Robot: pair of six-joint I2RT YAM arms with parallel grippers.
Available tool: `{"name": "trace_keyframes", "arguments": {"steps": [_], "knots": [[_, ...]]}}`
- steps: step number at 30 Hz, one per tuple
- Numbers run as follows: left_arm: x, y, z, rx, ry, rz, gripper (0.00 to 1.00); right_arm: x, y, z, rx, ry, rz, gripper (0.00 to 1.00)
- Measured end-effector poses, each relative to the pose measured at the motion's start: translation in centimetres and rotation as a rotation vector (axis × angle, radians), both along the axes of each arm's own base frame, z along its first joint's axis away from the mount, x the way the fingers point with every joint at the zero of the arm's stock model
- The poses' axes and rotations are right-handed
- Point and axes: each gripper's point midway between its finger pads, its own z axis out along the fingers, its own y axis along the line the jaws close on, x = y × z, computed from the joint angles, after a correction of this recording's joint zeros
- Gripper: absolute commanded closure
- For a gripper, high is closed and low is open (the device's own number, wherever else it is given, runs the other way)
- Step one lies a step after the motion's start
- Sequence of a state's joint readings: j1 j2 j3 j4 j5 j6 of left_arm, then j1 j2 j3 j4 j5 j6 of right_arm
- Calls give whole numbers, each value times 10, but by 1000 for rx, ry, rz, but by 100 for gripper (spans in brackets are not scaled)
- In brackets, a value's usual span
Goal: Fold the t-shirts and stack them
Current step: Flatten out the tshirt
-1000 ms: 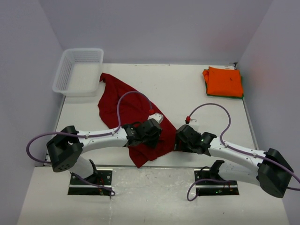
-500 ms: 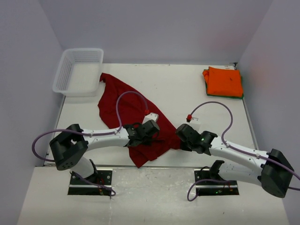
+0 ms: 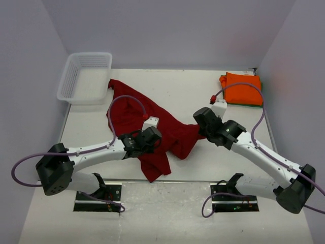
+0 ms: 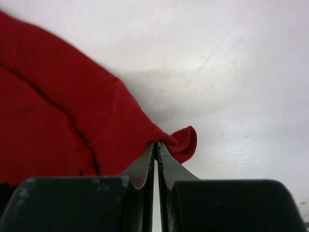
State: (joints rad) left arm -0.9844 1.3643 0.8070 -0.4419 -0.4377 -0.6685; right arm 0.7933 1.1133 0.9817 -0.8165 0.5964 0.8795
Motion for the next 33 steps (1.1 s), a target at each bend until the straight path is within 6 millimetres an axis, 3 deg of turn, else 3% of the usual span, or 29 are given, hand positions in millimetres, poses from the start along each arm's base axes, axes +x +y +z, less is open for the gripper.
{"name": "trace_keyframes", "arguments": {"steps": [5, 10, 15, 18, 23, 24, 28, 30, 33], "knots": [[-19, 3, -3, -34, 17, -24, 35, 39, -19, 28, -80, -35, -58, 100], [-39, 11, -22, -19, 69, -38, 31, 66, -24, 37, -141, -27, -69, 100], [-52, 22, -46, 16, 121, -36, 31, 85, -27, 28, -182, 13, -72, 100], [-53, 22, -58, 40, 141, -39, 29, 88, -25, 20, -194, 40, -56, 100], [-43, 5, -57, -7, 107, -44, 16, 89, -21, 18, -185, 47, -32, 100], [-41, 2, -57, -15, 101, -45, 18, 89, -21, 18, -184, 45, -30, 100], [-33, -8, -57, -34, 80, -42, 44, 89, -21, 21, -177, 34, -30, 100], [-29, -14, -58, -46, 70, -41, 51, 86, -23, 22, -173, 29, -30, 100], [-24, -25, -58, -81, 59, -38, 86, 83, -25, 27, -166, 17, -30, 100]]}}
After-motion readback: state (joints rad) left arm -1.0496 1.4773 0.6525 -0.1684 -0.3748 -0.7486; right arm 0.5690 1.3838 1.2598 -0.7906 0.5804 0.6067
